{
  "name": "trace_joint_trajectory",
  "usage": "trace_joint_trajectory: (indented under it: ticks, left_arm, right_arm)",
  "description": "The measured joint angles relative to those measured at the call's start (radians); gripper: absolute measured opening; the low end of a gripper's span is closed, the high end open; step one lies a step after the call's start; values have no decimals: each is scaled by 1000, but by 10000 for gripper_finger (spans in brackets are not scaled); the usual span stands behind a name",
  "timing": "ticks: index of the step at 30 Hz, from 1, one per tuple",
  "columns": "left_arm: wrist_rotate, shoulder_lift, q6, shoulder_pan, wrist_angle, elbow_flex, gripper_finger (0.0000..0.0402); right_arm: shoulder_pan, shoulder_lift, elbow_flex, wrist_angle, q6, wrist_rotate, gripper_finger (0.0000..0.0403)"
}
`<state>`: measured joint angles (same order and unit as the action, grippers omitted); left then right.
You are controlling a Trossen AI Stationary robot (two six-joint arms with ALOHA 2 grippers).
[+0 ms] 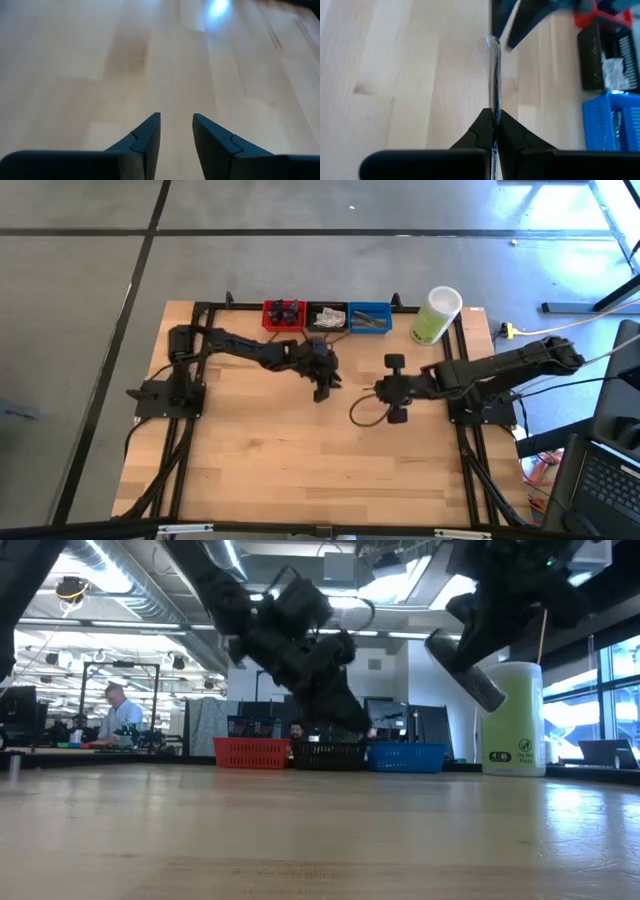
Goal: Pick & Place Travel size toiletries
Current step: Put the black comb into the blue bin
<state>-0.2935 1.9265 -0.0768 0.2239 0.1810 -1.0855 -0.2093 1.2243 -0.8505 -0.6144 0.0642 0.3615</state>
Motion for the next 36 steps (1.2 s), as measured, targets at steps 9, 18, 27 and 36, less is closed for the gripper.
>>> trace_joint_trajectory:
  ticks: [9, 18, 27, 36]
  left_arm:
    - [134, -230, 58, 27, -42, 66, 109]
    - [247, -384, 110, 28, -30, 129, 109]
    - [249, -394, 110, 27, -37, 129, 109]
    - [249, -394, 108, 27, -36, 129, 109]
  right_arm:
    - [177, -9, 0, -8, 136, -120, 8]
    - [390, -14, -1, 48, 246, -271, 8]
    - [562, -14, -1, 73, 288, -316, 8]
    - [688, -14, -1, 147, 293, -370, 8]
